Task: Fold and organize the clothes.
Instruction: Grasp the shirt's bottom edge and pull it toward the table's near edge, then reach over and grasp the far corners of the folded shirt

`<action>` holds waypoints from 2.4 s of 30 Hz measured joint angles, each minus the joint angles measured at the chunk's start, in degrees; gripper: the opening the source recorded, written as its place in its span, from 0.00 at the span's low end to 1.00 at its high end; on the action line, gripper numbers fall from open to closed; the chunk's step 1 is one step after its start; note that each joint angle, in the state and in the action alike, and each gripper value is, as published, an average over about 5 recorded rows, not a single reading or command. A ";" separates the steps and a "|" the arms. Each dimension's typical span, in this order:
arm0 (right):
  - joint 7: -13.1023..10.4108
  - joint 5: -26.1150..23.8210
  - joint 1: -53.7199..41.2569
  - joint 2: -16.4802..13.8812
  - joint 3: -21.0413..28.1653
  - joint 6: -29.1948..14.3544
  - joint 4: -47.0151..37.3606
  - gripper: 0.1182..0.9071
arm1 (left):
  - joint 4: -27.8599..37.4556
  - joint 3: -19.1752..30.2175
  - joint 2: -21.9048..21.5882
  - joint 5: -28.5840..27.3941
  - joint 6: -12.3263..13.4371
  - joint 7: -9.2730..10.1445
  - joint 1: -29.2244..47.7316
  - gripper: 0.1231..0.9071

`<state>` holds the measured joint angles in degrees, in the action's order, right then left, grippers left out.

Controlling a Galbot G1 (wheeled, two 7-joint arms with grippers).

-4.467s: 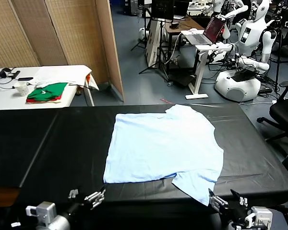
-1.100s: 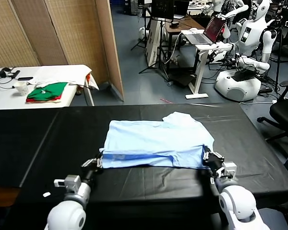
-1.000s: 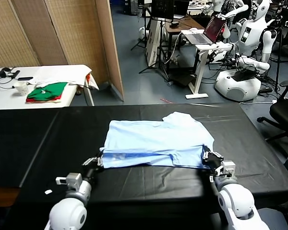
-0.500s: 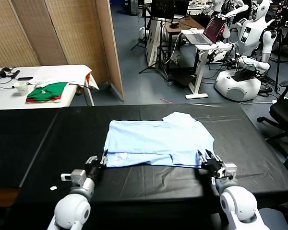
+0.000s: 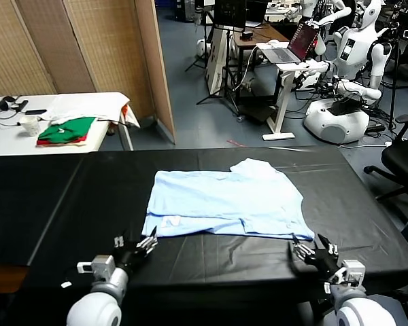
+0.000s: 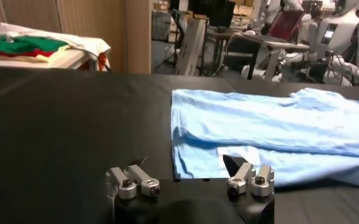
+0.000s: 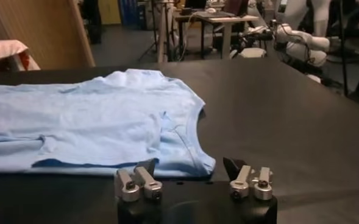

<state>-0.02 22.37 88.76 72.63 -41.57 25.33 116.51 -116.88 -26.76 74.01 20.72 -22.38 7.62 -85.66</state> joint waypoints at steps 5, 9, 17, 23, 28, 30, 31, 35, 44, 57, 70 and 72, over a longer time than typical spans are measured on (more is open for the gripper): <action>-0.01 -0.08 -0.52 0.04 0.06 -0.05 -0.76 0.75 | 1.04 0.07 0.13 -0.02 -0.04 -0.54 0.01 0.98; 0.03 -0.19 -0.51 0.05 0.13 -0.23 -1.38 0.46 | 1.68 0.33 0.06 -0.23 -0.07 -0.91 -0.20 0.87; 0.08 -0.35 -0.11 -0.36 0.41 -0.02 -0.93 0.03 | 1.99 1.25 -0.70 -1.04 -0.58 -0.47 -0.41 0.38; -0.85 -0.33 1.54 -1.71 0.90 3.40 1.56 0.03 | 0.63 1.56 -1.98 -3.08 -1.09 0.49 -1.86 0.04; -1.59 -0.37 3.93 -3.47 1.57 7.31 4.72 0.03 | -1.79 0.98 -3.36 -6.40 -1.54 4.30 -4.48 0.03; -1.62 -0.35 4.90 -4.33 1.77 8.78 5.92 0.03 | -3.10 0.52 -3.73 -7.50 -1.78 5.53 -6.00 0.03; -1.58 -0.33 5.34 -4.75 1.85 9.46 6.47 0.03 | -3.81 0.25 -3.83 -8.04 -1.84 5.92 -6.88 0.03; -1.42 -0.33 6.98 -6.20 2.16 11.96 8.50 0.03 | -6.28 -0.77 -3.68 -9.81 -1.84 6.50 -10.96 0.03; -1.70 -0.40 10.61 -6.82 1.74 14.32 13.34 0.26 | -10.34 -1.32 -2.04 -9.29 -1.94 9.27 -18.41 0.07; -1.99 -0.25 9.60 -7.37 1.14 14.62 19.77 0.99 | -15.03 -4.45 -2.11 -6.41 -5.88 8.91 -20.20 0.97; -6.88 6.07 -15.43 -10.79 9.96 14.57 4.74 1.00 | -11.67 -6.33 -7.78 12.20 -11.92 7.97 -3.80 1.00; -6.95 6.62 -19.46 -10.85 11.85 15.08 1.47 1.00 | -9.79 -5.66 -8.70 15.39 -12.62 8.08 0.42 1.00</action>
<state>-6.97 28.98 69.29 61.78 -29.72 40.41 117.98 -126.68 -32.42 65.32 36.11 -35.00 15.70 -85.24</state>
